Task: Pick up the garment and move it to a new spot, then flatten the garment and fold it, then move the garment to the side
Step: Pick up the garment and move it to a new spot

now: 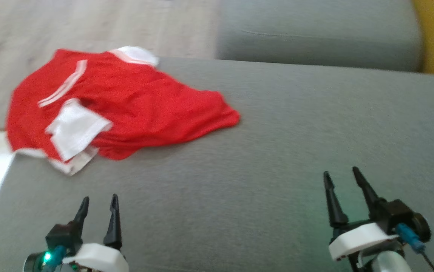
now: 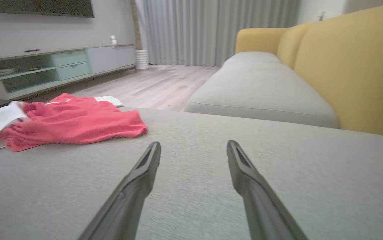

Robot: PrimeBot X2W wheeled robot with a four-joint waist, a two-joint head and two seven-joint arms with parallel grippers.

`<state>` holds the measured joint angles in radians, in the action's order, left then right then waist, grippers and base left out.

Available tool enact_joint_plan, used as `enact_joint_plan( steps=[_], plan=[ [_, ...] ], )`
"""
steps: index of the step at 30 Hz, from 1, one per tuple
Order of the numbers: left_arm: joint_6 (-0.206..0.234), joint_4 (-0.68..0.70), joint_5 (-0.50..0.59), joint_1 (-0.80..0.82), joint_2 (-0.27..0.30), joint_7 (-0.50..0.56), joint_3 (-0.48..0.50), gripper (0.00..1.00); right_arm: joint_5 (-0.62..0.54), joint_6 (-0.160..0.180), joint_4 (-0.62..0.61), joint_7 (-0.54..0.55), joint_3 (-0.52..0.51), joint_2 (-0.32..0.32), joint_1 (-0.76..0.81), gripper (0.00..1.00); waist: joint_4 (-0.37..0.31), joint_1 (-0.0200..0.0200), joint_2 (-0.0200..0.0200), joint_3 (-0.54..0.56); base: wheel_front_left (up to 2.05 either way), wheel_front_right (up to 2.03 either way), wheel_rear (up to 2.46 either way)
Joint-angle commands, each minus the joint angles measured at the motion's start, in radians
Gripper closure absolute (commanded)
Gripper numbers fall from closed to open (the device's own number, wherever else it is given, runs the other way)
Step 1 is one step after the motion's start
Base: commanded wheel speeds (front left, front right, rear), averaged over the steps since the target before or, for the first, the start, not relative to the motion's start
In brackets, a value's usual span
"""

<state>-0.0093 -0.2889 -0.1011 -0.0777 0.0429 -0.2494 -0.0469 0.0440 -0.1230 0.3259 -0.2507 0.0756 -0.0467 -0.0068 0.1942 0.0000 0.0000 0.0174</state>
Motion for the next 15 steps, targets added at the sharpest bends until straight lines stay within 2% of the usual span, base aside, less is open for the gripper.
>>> enact_joint_plan(
  steps=[1, 7, 15],
  plan=[
    [0.0, 0.025, -0.008, 0.02, 0.012, -0.012, 0.045, 0.0, 0.005, -0.008, -0.026, -0.011, 0.04, -0.004, -0.038, 0.0, 0.095, 0.0, 0.0, 0.009, 0.0, 0.0, 0.0],
    [0.003, 0.04, -0.012, -0.011, 0.016, -0.012, 0.07, 0.0, 0.016, -0.008, -0.017, -0.011, 0.072, -0.004, -0.059, 0.0, 0.134, 0.0, 0.0, 0.001, 0.0, 0.0, 0.0],
    [-0.024, 0.082, -0.045, 0.078, 0.023, -0.012, 0.088, 0.0, 0.001, -0.008, -0.021, -0.011, 0.082, -0.008, -0.085, 0.0, 0.09, 0.0, 0.0, -0.089, 0.0, 0.0, 0.0]
  ],
)
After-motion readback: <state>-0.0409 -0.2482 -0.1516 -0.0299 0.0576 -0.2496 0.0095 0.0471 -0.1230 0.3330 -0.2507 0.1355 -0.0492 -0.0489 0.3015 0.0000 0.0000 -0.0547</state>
